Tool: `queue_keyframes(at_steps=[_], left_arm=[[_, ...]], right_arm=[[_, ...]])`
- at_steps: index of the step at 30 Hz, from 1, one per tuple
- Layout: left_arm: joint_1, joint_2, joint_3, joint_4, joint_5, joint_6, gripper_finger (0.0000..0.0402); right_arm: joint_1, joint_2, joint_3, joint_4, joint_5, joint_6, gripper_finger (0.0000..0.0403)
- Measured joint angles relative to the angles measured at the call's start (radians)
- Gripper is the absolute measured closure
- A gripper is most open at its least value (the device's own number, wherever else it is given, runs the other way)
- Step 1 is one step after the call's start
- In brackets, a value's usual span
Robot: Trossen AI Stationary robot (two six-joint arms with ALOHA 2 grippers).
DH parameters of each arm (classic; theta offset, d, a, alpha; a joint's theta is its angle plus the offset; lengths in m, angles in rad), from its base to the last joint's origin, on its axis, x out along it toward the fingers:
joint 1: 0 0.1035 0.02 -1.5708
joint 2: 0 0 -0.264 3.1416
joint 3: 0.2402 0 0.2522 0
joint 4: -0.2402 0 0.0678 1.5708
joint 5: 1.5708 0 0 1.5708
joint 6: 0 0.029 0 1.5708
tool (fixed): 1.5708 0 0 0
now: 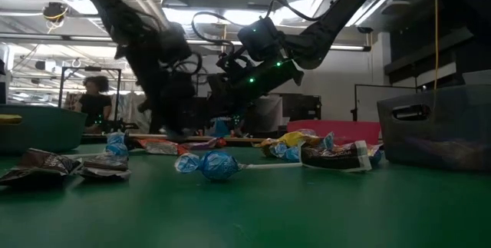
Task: Sort candy
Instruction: Put the blue candy into the black bin
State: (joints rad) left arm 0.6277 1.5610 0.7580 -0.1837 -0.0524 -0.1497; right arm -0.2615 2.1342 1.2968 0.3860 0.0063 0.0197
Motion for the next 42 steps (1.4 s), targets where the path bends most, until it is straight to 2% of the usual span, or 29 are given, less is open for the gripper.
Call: queue_keyframes(at_steps=[4,8,12,19,22,26,28,34,39,42], left_arm=[[-0.028,-0.016,0.028,-0.035,0.021,0.001,0.0401],[-0.06,-0.037,0.04,-0.071,0.023,0.003,0.0401],[-0.09,-0.044,0.043,-0.116,0.029,0.004,0.0401],[-0.137,-0.045,0.043,-0.14,0.135,0.004,0.0401],[-0.156,-0.045,0.043,-0.14,0.173,0.004,0.0401],[-0.183,-0.045,0.043,-0.139,0.217,0.003,0.0401],[-0.195,-0.045,0.043,-0.138,0.23,0.003,0.0401],[-0.231,-0.045,0.043,-0.137,0.25,0.003,0.0401],[-0.259,-0.045,0.043,-0.119,0.254,0.003,0.0401],[-0.271,-0.046,0.043,-0.107,0.254,0.004,0.0401]], right_arm=[[0.0,-0.001,0.0,0.007,0.0,0.05,0.024],[0.0,-0.001,0.0,0.01,0.0,0.007,0.024],[0.008,-0.001,0.0,0.008,-0.027,-0.138,0.024],[0.077,-0.001,0.0,-0.017,-0.06,-0.487,0.024],[0.113,-0.001,0.0,-0.04,0.012,-0.599,0.024],[0.149,-0.001,0.0,-0.053,0.199,-0.632,0.024],[0.161,-0.001,0.0,-0.063,0.259,-0.632,0.024],[0.17,-0.001,0.0,-0.176,0.258,-0.657,0.024],[0.17,-0.001,0.0,-0.196,0.256,-0.657,0.0241],[0.171,-0.001,0.0,-0.192,0.255,-0.657,0.0255]])
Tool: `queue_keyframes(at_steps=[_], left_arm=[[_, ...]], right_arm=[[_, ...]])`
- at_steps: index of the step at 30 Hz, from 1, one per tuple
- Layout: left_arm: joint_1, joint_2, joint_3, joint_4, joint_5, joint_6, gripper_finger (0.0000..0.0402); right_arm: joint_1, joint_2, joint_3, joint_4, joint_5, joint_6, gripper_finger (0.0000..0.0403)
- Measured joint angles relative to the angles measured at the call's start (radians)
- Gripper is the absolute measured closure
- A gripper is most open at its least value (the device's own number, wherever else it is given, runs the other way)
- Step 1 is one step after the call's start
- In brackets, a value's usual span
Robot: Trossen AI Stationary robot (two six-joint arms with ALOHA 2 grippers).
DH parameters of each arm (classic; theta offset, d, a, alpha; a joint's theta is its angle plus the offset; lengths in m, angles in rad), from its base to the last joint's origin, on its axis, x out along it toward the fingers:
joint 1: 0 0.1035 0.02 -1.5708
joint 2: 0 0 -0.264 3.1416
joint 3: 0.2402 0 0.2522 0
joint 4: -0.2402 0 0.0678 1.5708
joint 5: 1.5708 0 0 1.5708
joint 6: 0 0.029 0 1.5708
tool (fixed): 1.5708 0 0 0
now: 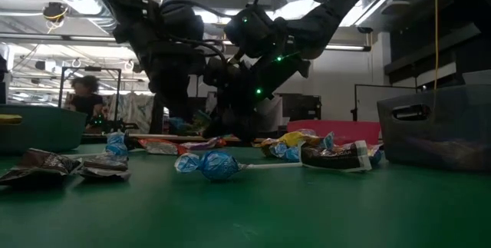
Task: Sort candy
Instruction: Put the blue candy into the black bin
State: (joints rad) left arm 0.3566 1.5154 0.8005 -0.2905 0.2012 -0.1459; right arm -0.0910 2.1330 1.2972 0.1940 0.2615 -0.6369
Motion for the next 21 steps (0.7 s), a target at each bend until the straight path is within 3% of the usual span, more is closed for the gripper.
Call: queue_keyframes(at_steps=[9,14,21], left_arm=[[-0.023,0.0,0.0,0.001,-0.007,-0.002,0.0401],[-0.025,0.0,0.0,0.002,-0.039,-0.001,0.039],[-0.025,0.0,0.0,0.009,-0.117,-0.003,0.032]], right_arm=[[0.0,0.0,0.0,-0.003,0.0,-0.001,0.0389],[0.0,-0.008,0.0,-0.039,-0.001,0.0,0.0389],[0.0,-0.087,0.0,-0.186,-0.047,0.002,0.04]])
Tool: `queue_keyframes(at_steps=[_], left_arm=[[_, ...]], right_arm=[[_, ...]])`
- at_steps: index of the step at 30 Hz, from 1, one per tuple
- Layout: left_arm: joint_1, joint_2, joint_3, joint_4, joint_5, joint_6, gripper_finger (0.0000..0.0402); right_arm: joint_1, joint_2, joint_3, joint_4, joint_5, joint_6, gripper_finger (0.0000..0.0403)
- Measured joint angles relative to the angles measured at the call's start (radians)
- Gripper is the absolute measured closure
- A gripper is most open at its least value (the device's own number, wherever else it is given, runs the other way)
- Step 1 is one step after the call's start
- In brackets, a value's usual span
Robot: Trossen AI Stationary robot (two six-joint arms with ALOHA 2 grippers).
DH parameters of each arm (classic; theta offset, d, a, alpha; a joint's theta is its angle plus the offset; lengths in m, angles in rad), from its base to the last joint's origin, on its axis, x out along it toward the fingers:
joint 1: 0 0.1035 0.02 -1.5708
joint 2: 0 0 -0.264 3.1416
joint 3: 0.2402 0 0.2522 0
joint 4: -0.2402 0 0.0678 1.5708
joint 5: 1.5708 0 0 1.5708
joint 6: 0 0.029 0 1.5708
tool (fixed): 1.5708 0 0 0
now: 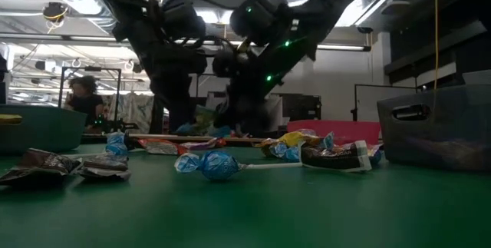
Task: Sort candy
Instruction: Put the blue candy into the black bin
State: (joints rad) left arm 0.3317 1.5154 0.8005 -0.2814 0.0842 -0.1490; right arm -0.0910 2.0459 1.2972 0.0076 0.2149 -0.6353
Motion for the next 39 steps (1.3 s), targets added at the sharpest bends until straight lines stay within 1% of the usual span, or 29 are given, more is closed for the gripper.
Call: queue_keyframes(at_steps=[4,8,13,18,23,28,30,33,35,39], left_arm=[[0.0,0.0,0.0,0.015,-0.005,0.0,0.0283],[0.0,0.0,0.0,0.014,-0.028,0.002,0.0264],[0.0,0.0,0.0,0.014,-0.075,0.002,0.0261],[0.0,0.0,0.0,0.02,-0.126,0.002,0.0261],[0.0,0.0,0.0,0.071,-0.128,0.002,0.0261],[0.0,0.0,0.0,0.115,-0.128,0.003,0.0261],[0.0,0.0,0.0,0.131,-0.129,0.003,0.0261],[0.0,0.0,0.0,0.158,-0.144,0.003,0.0261],[0.0,0.0,0.0,0.171,-0.188,0.003,0.0261],[0.001,0.0,0.0,0.179,-0.282,0.003,0.0261]], right_arm=[[0.0,-0.059,0.0,-0.122,-0.007,0.014,0.04],[0.0,-0.143,0.0,-0.291,-0.045,0.056,0.0401],[0.0,-0.271,0.0,-0.548,-0.101,0.177,0.0401],[0.0,-0.426,0.0,-0.828,-0.221,0.318,0.0402],[0.0,-0.561,0.0,-1.068,-0.325,0.42,0.0402],[0.0,-0.65,0.0,-1.294,-0.342,0.482,0.0399],[0.0,-0.669,0.0,-1.356,-0.341,0.522,0.0399],[0.0,-0.674,0.0,-1.401,-0.341,0.588,0.0398],[0.0,-0.674,0.0,-1.415,-0.342,0.629,0.0398],[0.0,-0.674,0.0,-1.423,-0.378,0.666,0.0398]])
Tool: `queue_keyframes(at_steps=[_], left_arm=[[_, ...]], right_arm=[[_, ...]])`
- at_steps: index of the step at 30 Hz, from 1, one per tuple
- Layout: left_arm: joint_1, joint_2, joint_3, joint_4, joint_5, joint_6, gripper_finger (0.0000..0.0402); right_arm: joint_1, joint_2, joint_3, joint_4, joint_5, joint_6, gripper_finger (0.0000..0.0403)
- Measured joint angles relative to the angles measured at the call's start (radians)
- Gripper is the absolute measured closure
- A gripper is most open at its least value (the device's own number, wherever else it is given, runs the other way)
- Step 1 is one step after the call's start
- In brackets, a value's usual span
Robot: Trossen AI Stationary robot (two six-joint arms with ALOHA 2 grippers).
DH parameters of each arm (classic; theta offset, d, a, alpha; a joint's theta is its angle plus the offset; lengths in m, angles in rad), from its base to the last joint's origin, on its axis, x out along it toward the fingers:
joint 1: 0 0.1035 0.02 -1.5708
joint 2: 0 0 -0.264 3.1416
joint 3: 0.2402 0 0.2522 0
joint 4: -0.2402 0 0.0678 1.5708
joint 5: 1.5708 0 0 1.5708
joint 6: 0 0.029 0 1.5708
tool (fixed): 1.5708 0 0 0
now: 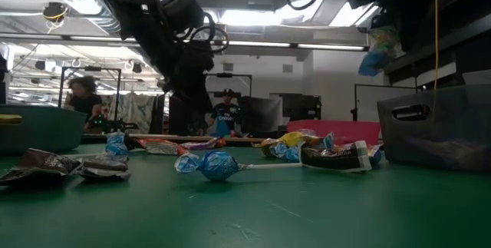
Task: Sort candy
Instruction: Put the blue candy into the black bin, then put the violet candy into the black bin
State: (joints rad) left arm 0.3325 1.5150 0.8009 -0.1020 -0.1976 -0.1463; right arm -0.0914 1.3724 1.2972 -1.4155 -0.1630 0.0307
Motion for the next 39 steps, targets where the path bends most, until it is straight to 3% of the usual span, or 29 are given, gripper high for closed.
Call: queue_keyframes(at_steps=[11,15,23,32,39], left_arm=[[0.001,0.0,0.0,-0.001,-0.031,0.0,0.0261],[0.001,0.0,0.0,-0.001,-0.031,0.0,0.0261],[0.001,0.0,0.0,-0.001,-0.03,0.0,0.0261],[0.001,0.002,0.0,-0.001,-0.03,0.0,0.0261],[0.001,0.002,0.0,0.002,-0.081,0.0,0.0261]], right_arm=[[0.002,0.0,0.0,-0.089,-0.303,0.156,0.0393],[0.015,0.0,-0.001,-0.083,-0.241,0.175,0.0393],[0.013,0.0,-0.001,-0.087,-0.249,0.175,0.0385],[0.013,0.0,-0.001,-0.098,-0.247,0.175,0.029],[0.013,0.0,-0.001,-0.047,-0.112,0.174,0.0255]])
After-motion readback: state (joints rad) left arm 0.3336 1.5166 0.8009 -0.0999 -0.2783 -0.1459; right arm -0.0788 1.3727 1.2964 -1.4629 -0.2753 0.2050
